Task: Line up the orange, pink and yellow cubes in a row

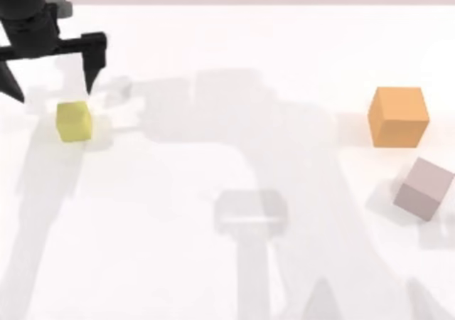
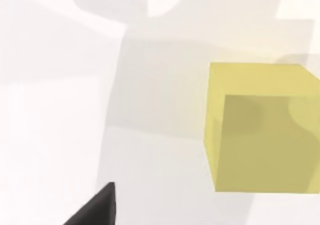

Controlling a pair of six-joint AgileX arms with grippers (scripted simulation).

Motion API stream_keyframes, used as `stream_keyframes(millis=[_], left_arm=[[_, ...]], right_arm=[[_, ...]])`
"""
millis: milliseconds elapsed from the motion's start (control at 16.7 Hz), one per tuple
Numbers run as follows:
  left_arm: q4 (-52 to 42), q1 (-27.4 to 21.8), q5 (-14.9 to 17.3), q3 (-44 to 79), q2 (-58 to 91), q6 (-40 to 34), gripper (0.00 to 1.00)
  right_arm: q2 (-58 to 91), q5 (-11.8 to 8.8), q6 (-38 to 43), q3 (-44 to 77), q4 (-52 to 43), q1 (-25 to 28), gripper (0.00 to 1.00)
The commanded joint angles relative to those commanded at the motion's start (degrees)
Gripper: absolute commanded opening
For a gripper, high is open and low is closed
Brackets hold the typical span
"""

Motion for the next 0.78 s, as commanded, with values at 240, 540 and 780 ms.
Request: stream_keyframes(millis=[240, 540, 780], left_arm=[[4.19, -0.18, 0.0, -3.6, 0.8, 0.16, 1.0], [15.81, -0.23, 0.03, -12.23, 3.3, 0.1, 1.0], [17.66, -0.25, 0.04, -13.87, 3.84, 0.08, 1.0]], right_arm=[[0.0, 0.0, 0.0, 0.0, 0.0, 0.0, 1.0], [0.0, 0.0, 0.0, 0.0, 0.0, 0.0, 1.0], [0.0, 0.0, 0.0, 0.0, 0.0, 0.0, 1.0]])
